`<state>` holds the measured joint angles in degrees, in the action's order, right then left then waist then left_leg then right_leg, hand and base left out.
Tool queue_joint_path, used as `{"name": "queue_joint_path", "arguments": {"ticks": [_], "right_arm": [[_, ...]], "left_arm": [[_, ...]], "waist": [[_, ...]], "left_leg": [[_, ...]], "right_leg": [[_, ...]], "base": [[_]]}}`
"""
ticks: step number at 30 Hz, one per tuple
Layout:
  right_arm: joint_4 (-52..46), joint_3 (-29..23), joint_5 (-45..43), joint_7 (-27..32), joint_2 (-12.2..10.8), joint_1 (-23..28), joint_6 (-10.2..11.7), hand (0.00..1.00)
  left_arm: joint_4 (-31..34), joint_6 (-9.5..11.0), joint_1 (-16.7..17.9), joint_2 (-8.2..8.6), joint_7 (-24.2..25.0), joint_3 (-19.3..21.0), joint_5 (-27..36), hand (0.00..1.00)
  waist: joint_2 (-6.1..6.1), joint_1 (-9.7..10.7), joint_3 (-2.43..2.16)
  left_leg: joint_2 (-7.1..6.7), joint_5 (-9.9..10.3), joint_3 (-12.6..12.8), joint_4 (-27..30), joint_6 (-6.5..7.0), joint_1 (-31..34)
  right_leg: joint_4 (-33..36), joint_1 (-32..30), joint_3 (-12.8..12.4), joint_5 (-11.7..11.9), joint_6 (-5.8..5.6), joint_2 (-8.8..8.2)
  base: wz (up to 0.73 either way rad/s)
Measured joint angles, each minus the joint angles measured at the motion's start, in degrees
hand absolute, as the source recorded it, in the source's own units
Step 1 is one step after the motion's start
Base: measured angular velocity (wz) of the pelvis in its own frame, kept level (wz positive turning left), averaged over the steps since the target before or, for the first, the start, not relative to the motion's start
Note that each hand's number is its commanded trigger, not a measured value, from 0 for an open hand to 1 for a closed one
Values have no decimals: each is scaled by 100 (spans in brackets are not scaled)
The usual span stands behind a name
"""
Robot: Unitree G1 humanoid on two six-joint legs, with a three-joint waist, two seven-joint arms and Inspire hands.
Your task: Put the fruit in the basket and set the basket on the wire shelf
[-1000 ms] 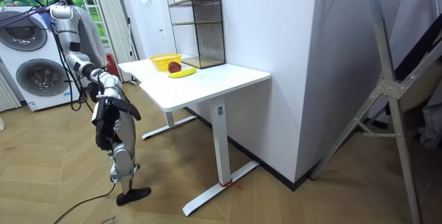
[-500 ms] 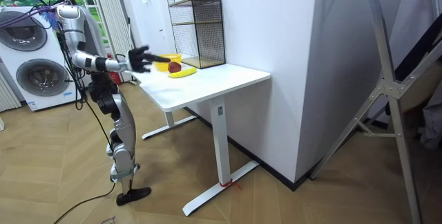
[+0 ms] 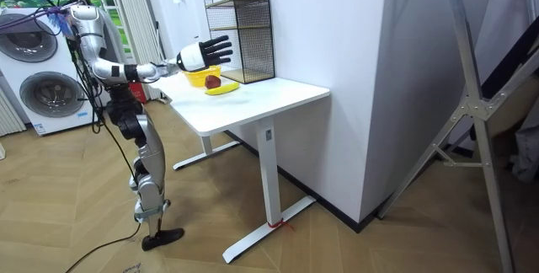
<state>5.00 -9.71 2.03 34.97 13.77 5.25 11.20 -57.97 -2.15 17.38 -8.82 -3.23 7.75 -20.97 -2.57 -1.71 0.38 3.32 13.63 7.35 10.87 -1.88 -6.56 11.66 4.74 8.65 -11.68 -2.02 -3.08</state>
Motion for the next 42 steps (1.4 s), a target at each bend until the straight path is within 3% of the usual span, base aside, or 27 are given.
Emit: {"name": "queue_joint_path", "arguments": {"ticks": [6,10,16,31,42], "right_arm": [[19,353,29,-950,24,-45,-128,0],[20,444,18,-1446,26,-138,-256,0],[20,729,21,-1973,80,-210,-266,0],[-9,1278,-704,-2784,134,-392,-365,0],[-11,1359,-928,-3223,137,-411,-369,0]], "left_arm": [[2,-9,21,-22,75,-126,1,0],[14,-23,-22,-23,159,-127,-3,0],[12,-27,-74,-42,167,-247,-4,0],[9,-37,-58,-112,344,-469,-13,0],[63,-35,-122,-115,350,-477,-124,0]], "waist": [[-78,-41,-16],[-36,-53,-7],[-19,-70,-5],[-28,-195,0],[-18,-293,-1]], "left_leg": [[-4,0,-112,1,0,8],[-5,0,-133,5,0,-5],[-6,0,-131,5,0,-21],[-6,0,-198,3,0,-1],[-8,-2,-290,8,-3,9]], "right_leg": [[-5,46,107,4,0,-8],[-6,76,117,5,1,-8],[3,74,106,6,3,-8],[-10,118,162,7,5,-11],[-14,128,242,7,5,-15]], "base": [[9],[2],[0],[2],[3]]}}
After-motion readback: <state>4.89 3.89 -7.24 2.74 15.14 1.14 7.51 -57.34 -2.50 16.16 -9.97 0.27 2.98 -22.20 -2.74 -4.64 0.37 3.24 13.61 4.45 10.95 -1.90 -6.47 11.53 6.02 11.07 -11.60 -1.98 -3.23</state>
